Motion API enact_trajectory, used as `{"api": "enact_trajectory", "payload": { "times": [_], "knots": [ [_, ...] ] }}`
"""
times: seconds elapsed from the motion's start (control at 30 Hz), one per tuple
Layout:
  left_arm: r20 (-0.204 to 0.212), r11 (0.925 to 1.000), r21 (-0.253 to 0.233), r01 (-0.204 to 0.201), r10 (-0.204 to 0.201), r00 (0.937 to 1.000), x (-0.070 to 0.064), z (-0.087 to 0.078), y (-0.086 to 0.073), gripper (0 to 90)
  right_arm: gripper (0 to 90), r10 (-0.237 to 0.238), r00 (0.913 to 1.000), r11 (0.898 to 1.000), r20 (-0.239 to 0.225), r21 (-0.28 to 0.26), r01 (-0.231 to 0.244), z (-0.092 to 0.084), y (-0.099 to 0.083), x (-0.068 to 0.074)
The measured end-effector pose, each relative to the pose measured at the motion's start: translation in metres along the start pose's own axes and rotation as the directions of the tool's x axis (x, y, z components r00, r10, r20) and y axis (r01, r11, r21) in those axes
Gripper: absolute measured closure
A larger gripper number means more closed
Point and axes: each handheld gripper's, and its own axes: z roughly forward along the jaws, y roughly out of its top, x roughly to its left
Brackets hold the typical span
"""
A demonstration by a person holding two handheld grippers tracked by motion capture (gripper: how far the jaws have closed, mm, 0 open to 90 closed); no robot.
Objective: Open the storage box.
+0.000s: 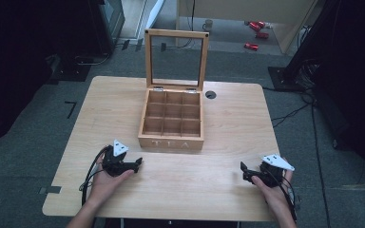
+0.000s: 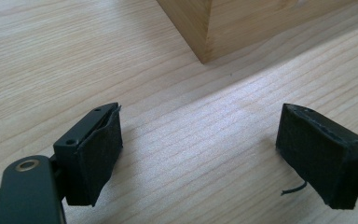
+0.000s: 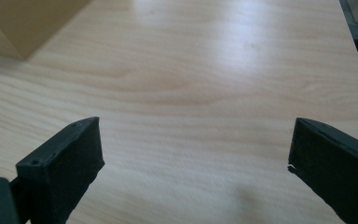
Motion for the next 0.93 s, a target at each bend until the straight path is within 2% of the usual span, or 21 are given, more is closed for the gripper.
{"api": "enact_trajectory", "payload": {
  "times": [0.17,0.27,0.33,0.4,0.47,0.63,0.93],
  "knots": [
    [0.000,1.0000,0.000,0.000,0.000,1.0000,0.000,0.000,0.000,14.7,3.2,0.036,0.9994,0.997,-0.002,0.068,-0.035,0.006,-0.011,-0.001],
    [0.000,1.0000,0.001,0.002,-0.002,1.0000,0.000,0.000,0.000,14.7,3.3,0.002,1.0000,0.993,0.007,0.118,-0.003,0.011,-0.016,0.004],
    [0.000,1.0000,0.001,0.002,-0.002,1.0000,0.000,0.000,0.000,14.7,3.5,-0.026,0.9995,0.993,0.020,0.115,0.023,0.010,-0.017,0.007],
    [0.000,1.0000,0.001,0.002,-0.002,1.0000,0.000,0.000,0.000,14.7,3.3,-0.032,0.9993,0.993,0.021,0.115,0.030,0.010,-0.017,0.008],
    [0.000,1.0000,0.000,0.002,-0.002,1.0000,0.000,0.000,0.000,14.7,2.3,-0.006,1.0000,0.992,0.004,0.127,0.006,0.012,-0.016,0.005],
    [-0.001,1.0000,0.001,0.002,-0.002,1.0000,0.000,0.000,0.000,14.7,1.0,-0.020,0.9997,0.991,-0.012,0.132,0.022,0.014,-0.015,0.004],
    [-0.002,1.0000,0.000,0.001,-0.001,1.0000,0.000,0.002,0.002,14.7,1.0,-0.019,0.9997,0.991,-0.014,0.133,0.020,0.014,-0.015,0.004]
  ]
}}
